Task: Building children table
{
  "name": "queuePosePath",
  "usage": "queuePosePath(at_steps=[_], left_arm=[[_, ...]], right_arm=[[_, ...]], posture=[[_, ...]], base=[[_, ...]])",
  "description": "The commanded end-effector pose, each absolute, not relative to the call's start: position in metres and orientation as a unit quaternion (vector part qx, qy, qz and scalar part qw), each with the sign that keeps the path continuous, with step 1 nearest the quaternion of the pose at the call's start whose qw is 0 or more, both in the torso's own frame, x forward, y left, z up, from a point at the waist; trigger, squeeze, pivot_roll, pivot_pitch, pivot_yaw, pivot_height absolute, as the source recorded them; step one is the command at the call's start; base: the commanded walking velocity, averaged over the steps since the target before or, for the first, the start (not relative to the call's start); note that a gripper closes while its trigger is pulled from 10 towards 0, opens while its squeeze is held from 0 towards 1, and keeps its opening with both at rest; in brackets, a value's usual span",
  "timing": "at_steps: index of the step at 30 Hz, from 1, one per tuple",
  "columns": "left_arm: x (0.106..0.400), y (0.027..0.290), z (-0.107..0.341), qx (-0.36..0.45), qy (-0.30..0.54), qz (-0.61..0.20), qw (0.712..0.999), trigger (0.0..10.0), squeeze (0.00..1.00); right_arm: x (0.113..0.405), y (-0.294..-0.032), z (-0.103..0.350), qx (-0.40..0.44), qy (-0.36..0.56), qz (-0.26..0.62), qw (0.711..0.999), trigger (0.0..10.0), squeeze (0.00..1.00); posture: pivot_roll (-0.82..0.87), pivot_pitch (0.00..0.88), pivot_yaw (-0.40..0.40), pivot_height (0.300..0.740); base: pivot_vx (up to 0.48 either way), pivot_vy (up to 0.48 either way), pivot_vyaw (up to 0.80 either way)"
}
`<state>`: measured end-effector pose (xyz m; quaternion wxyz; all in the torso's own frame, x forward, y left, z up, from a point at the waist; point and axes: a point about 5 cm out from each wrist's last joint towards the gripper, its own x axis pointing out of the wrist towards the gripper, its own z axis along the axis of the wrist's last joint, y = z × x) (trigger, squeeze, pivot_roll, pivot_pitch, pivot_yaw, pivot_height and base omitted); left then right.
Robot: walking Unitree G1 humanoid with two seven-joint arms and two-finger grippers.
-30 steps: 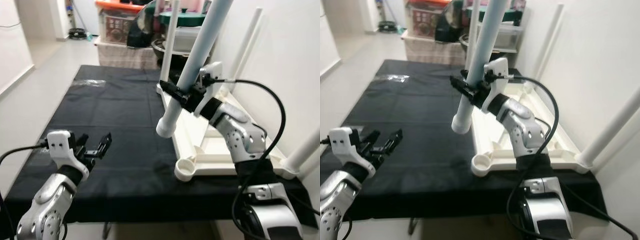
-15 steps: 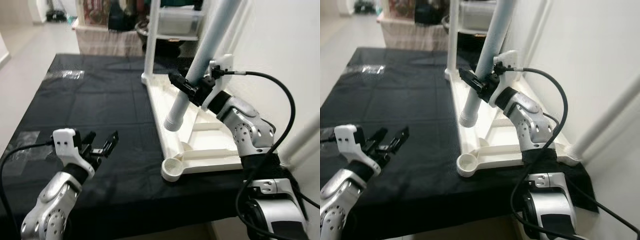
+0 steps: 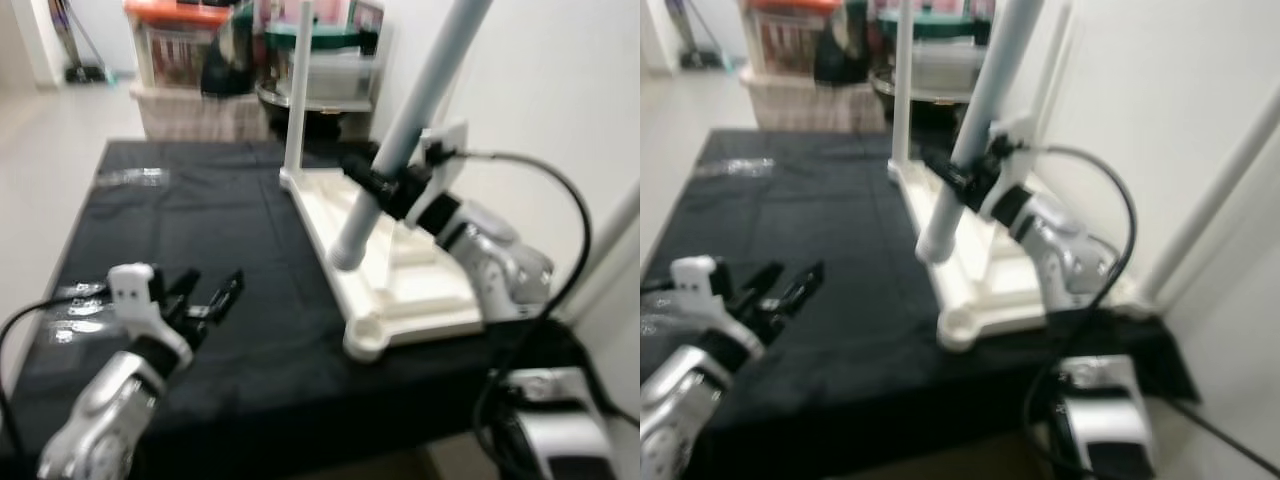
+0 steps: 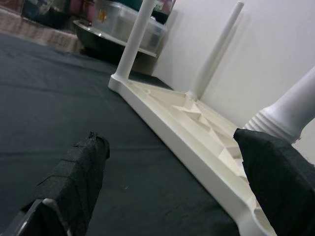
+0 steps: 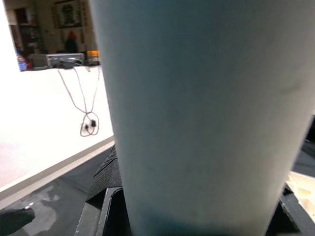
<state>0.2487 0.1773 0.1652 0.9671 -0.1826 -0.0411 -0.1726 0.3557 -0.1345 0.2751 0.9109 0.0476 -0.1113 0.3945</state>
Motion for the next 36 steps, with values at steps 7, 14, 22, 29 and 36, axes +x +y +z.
queuePosePath(at_steps=[7, 14, 22, 29, 36], left_arm=[[0.243, 0.172, 0.161, -0.187, -0.023, -0.195, 0.963, 10.0, 0.00], [0.239, 0.173, 0.158, -0.186, -0.014, -0.198, 0.962, 10.0, 0.00], [0.239, 0.173, 0.159, -0.186, -0.013, -0.200, 0.962, 10.0, 0.00], [0.236, 0.176, 0.160, -0.184, -0.011, -0.198, 0.963, 10.0, 0.00], [0.236, 0.176, 0.160, -0.185, -0.009, -0.199, 0.962, 10.0, 0.00]], right_arm=[[0.341, -0.152, 0.267, 0.020, -0.078, 0.510, 0.856, 10.0, 0.00], [0.353, -0.178, 0.245, 0.011, -0.026, 0.533, 0.845, 10.0, 0.00], [0.353, -0.181, 0.230, 0.031, 0.007, 0.558, 0.829, 10.0, 0.00], [0.351, -0.179, 0.216, 0.029, 0.014, 0.586, 0.810, 10.0, 0.00], [0.350, -0.177, 0.207, 0.030, 0.016, 0.589, 0.808, 10.0, 0.00]], posture=[[0.07, 0.000, -0.098, 0.740], [0.08, 0.000, -0.103, 0.740], [0.09, 0.000, -0.106, 0.740], [0.10, 0.000, -0.107, 0.740], [0.10, 0.000, -0.105, 0.740]], base=[[0.000, 0.000, 0.00], [0.000, 0.000, 0.00], [0.000, 0.000, 0.00], [0.000, 0.000, 0.00], [0.000, 0.000, 0.00]])
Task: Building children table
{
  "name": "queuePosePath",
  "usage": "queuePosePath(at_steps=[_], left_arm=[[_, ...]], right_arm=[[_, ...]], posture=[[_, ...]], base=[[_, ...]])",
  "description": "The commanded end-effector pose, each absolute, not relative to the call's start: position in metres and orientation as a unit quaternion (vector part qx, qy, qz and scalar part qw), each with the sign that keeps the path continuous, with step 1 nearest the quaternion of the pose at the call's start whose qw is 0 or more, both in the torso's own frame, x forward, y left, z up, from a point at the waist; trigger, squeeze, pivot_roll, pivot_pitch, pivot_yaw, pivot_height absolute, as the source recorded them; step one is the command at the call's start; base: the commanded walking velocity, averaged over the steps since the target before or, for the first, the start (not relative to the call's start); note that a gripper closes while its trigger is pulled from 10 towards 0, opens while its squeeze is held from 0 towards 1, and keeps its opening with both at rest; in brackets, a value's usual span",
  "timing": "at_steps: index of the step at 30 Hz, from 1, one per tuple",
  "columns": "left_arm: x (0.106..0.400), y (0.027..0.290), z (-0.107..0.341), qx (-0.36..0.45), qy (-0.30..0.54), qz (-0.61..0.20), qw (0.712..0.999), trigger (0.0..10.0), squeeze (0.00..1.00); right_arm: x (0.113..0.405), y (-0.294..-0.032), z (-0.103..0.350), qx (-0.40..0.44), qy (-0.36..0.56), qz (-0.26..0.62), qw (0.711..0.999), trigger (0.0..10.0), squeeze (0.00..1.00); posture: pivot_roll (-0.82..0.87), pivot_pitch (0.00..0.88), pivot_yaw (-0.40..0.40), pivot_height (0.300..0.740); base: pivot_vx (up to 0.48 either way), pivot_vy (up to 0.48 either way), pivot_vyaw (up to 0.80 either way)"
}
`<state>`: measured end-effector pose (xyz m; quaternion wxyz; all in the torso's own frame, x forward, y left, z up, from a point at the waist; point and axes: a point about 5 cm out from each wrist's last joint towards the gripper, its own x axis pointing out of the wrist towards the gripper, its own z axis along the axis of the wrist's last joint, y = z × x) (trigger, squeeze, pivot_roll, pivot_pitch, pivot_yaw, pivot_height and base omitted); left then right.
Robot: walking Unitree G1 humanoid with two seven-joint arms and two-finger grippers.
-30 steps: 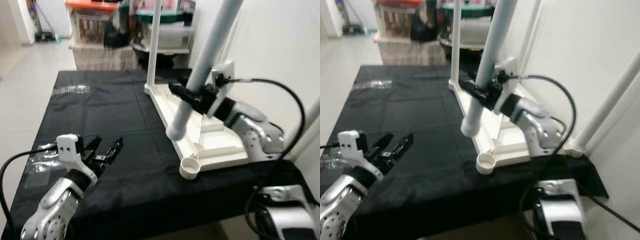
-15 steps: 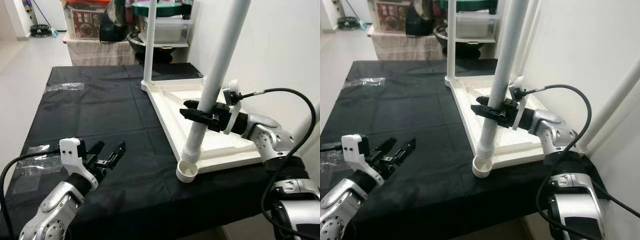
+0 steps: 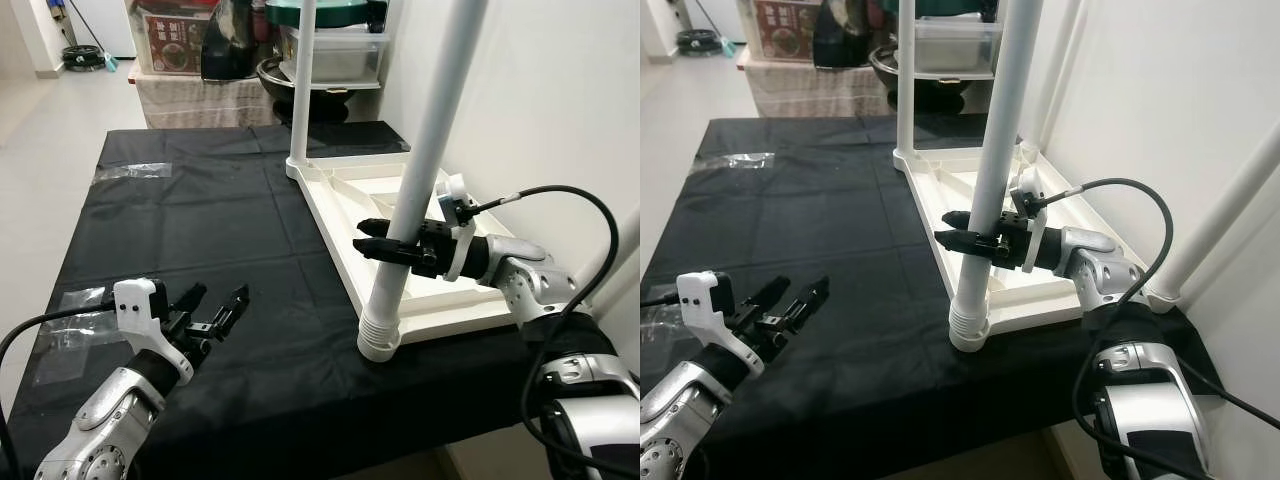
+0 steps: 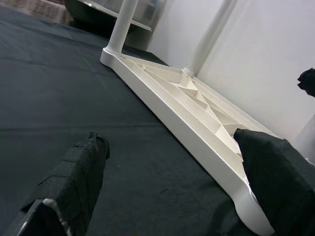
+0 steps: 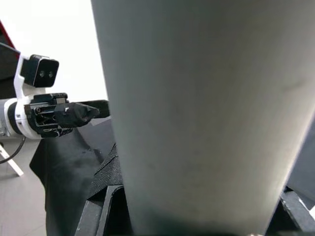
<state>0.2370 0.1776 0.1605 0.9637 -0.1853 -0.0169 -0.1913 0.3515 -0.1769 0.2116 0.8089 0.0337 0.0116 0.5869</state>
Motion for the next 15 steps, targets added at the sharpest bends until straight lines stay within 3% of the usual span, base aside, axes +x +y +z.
queuePosePath(at_steps=[1, 8, 15], left_arm=[[0.236, 0.176, 0.160, -0.185, -0.009, -0.199, 0.962, 10.0, 0.00], [0.236, 0.178, 0.160, -0.184, -0.009, -0.197, 0.963, 10.0, 0.00], [0.235, 0.177, 0.159, -0.185, -0.008, -0.196, 0.963, 10.0, 0.00]], right_arm=[[0.350, -0.177, 0.204, 0.030, 0.020, 0.588, 0.808, 10.0, 0.00], [0.353, -0.183, 0.197, 0.031, 0.034, 0.571, 0.820, 10.0, 0.00], [0.360, -0.195, 0.184, 0.041, 0.048, 0.511, 0.857, 10.0, 0.00]], posture=[[0.10, 0.000, -0.105, 0.740], [0.10, 0.000, -0.106, 0.740], [0.11, 0.000, -0.110, 0.740]], base=[[0.000, 0.000, 0.00], [0.000, 0.000, 0.00], [0.000, 0.000, 0.00]])
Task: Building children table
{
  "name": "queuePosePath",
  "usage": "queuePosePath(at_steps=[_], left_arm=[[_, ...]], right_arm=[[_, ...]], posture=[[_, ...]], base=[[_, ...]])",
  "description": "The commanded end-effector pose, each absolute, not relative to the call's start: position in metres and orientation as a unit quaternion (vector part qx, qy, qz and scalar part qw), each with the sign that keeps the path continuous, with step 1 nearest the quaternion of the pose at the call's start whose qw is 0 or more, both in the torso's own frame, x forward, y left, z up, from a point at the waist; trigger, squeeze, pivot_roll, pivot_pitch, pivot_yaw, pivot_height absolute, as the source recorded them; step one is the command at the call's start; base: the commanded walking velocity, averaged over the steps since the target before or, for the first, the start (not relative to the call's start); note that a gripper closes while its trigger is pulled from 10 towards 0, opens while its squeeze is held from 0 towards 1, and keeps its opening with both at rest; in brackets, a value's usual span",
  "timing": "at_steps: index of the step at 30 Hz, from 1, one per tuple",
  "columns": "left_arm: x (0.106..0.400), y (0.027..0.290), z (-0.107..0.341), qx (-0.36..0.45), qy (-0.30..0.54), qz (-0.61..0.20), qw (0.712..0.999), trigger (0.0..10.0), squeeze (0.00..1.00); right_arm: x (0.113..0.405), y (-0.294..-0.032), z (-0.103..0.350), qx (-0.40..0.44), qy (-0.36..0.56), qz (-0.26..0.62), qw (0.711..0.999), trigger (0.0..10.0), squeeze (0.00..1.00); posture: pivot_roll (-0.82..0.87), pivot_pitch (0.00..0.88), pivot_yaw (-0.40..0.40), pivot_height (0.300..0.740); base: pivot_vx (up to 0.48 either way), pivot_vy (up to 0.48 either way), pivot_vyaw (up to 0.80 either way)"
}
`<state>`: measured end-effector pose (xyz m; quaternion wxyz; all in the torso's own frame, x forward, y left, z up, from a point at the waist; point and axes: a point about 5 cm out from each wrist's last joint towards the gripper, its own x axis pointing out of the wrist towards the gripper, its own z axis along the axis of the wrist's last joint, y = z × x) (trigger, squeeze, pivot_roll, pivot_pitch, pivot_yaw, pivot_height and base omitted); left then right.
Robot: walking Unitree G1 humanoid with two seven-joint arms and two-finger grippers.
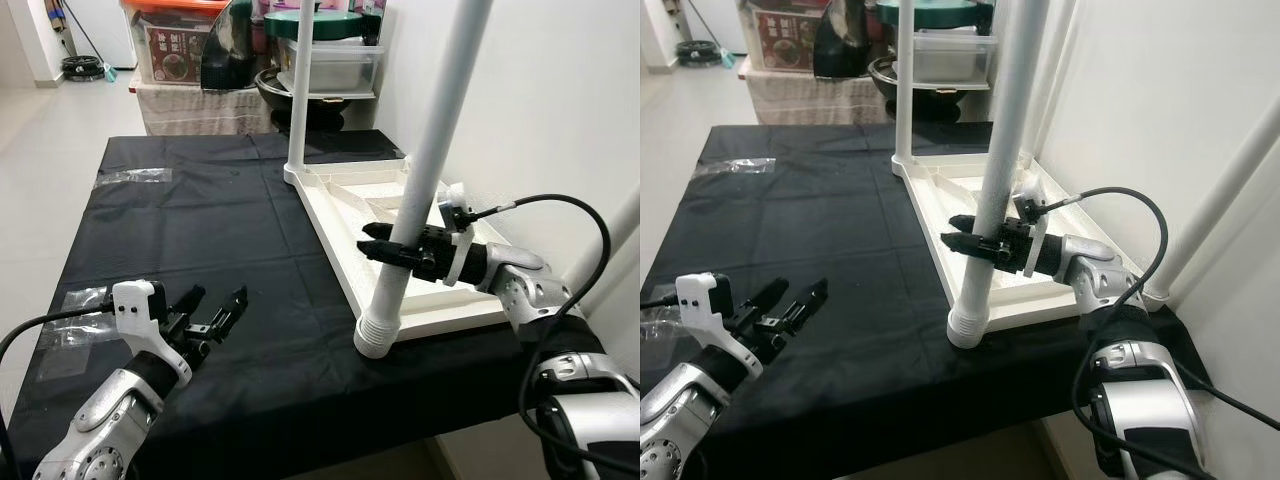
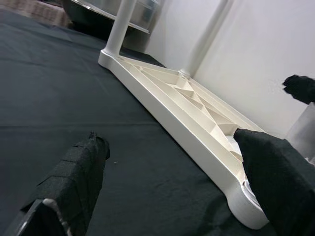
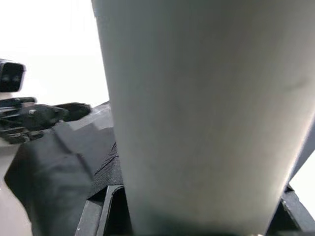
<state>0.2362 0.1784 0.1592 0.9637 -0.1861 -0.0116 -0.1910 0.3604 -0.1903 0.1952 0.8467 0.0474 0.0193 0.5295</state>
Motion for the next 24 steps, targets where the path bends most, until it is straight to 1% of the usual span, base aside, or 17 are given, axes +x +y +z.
queuePosePath(at_steps=[1, 6, 14, 15, 16, 17, 24], left_arm=[[0.235, 0.177, 0.159, -0.185, -0.008, -0.196, 0.963, 10.0, 0.00], [0.235, 0.177, 0.160, -0.185, -0.007, -0.197, 0.963, 10.0, 0.00], [0.234, 0.178, 0.160, -0.184, -0.007, -0.196, 0.963, 10.0, 0.00], [0.234, 0.178, 0.160, -0.184, -0.007, -0.194, 0.964, 10.0, 0.00], [0.234, 0.178, 0.160, -0.184, -0.007, -0.194, 0.964, 10.0, 0.00], [0.232, 0.177, 0.158, -0.187, -0.006, -0.188, 0.964, 10.0, 0.00], [0.233, 0.175, 0.156, -0.192, -0.004, -0.192, 0.962, 10.0, 0.00]], right_arm=[[0.360, -0.195, 0.184, 0.041, 0.048, 0.511, 0.857, 10.0, 0.00], [0.364, -0.194, 0.181, 0.041, 0.053, 0.491, 0.868, 10.0, 0.00], [0.365, -0.192, 0.179, 0.029, 0.059, 0.492, 0.868, 10.0, 0.00], [0.367, -0.192, 0.179, 0.021, 0.054, 0.479, 0.876, 10.0, 0.00], [0.367, -0.192, 0.179, 0.021, 0.054, 0.479, 0.876, 10.0, 0.00], [0.364, -0.184, 0.175, 0.037, 0.025, 0.459, 0.887, 10.0, 0.00], [0.348, -0.173, 0.159, 0.060, 0.014, 0.455, 0.888, 10.0, 0.00]], posture=[[0.11, 0.000, -0.110, 0.740], [0.11, 0.000, -0.111, 0.740], [0.11, 0.000, -0.115, 0.740], [0.11, 0.000, -0.122, 0.740], [0.11, 0.000, -0.122, 0.740], [0.10, 0.000, -0.122, 0.740], [0.09, 0.000, -0.113, 0.740]], base=[[0.000, 0.000, 0.00], [0.000, 0.000, 0.00], [0.000, 0.000, 0.00], [0.000, 0.000, 0.00], [0.000, 0.000, 0.00], [0.000, 0.000, 0.00], [0.000, 0.000, 0.00]])
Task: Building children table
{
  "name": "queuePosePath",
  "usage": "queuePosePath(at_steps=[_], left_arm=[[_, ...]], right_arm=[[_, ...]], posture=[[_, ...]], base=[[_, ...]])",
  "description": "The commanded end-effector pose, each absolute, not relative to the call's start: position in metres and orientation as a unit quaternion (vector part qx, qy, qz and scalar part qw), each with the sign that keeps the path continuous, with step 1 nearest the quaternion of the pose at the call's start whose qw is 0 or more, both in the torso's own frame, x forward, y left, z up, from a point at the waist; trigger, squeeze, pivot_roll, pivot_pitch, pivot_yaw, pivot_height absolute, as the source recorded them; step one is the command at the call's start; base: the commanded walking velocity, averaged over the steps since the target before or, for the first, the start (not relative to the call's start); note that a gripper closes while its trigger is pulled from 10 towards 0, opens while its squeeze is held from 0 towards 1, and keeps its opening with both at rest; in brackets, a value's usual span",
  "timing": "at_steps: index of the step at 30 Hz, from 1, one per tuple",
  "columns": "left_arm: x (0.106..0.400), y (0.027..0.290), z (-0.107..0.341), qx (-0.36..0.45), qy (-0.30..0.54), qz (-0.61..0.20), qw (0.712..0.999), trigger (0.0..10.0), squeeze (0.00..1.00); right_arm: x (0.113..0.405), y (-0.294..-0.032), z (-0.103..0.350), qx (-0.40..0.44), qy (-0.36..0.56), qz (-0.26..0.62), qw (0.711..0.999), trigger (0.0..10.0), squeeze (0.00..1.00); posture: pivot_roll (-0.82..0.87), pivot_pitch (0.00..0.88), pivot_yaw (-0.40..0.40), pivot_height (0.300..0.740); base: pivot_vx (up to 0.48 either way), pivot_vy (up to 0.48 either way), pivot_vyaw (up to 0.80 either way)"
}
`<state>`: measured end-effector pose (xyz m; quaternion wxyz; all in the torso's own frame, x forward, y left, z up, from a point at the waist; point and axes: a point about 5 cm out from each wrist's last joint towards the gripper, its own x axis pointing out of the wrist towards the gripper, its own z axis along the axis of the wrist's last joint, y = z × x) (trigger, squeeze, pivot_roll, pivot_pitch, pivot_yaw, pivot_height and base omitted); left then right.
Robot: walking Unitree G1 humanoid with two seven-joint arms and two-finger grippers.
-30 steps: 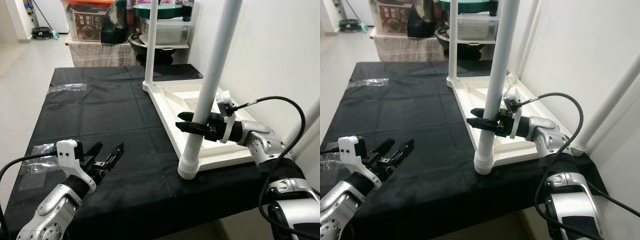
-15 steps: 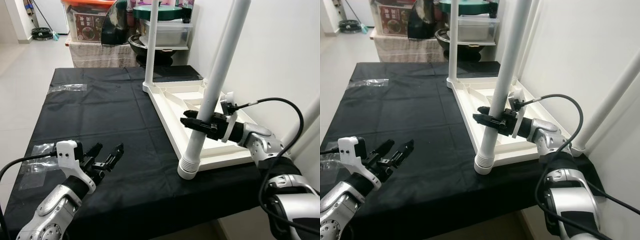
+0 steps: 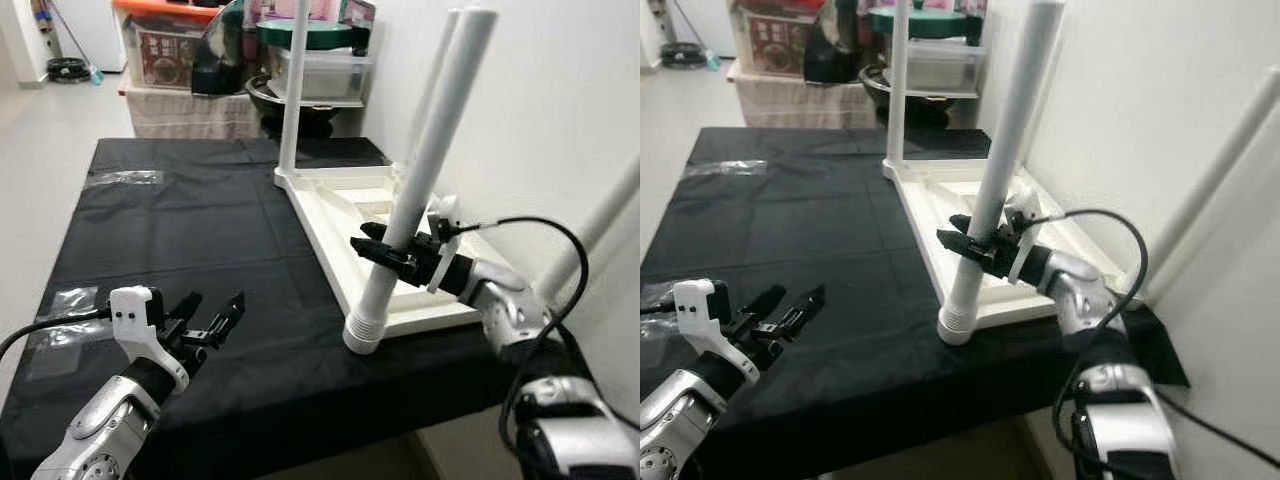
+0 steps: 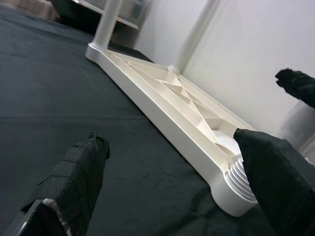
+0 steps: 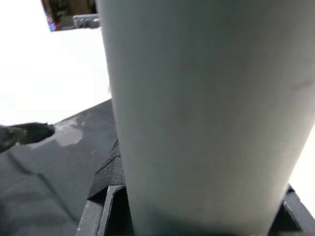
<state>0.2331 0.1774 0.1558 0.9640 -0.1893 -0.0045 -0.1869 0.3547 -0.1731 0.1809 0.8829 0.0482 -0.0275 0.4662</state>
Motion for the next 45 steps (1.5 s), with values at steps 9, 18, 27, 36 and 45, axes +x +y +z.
queuePosePath(at_steps=[9, 18, 27, 36, 45], left_arm=[[0.236, 0.176, 0.156, -0.192, -0.005, -0.191, 0.963, 10.0, 0.00], [0.235, 0.176, 0.156, -0.193, -0.007, -0.188, 0.963, 10.0, 0.00], [0.236, 0.176, 0.155, -0.194, -0.006, -0.190, 0.963, 10.0, 0.00], [0.235, 0.175, 0.154, -0.196, -0.004, -0.190, 0.962, 10.0, 0.00], [0.234, 0.176, 0.153, -0.198, -0.003, -0.188, 0.962, 10.0, 0.00]], right_arm=[[0.346, -0.170, 0.153, 0.059, 0.015, 0.443, 0.894, 10.0, 0.00], [0.336, -0.152, 0.150, 0.011, 0.016, 0.452, 0.892, 10.0, 0.00], [0.324, -0.142, 0.144, -0.010, 0.023, 0.451, 0.892, 10.0, 0.00], [0.323, -0.139, 0.142, -0.011, 0.039, 0.443, 0.896, 10.0, 0.00], [0.330, -0.138, 0.135, 0.004, 0.082, 0.326, 0.942, 10.0, 0.00]], posture=[[0.08, 0.000, -0.110, 0.740], [0.08, 0.000, -0.118, 0.740], [0.07, 0.000, -0.107, 0.740], [0.07, 0.000, -0.113, 0.740], [0.07, 0.000, -0.113, 0.740]], base=[[0.000, 0.000, 0.00], [0.000, 0.000, 0.00], [0.000, 0.000, 0.00], [0.000, 0.000, 0.00], [0.000, 0.000, 0.00]])
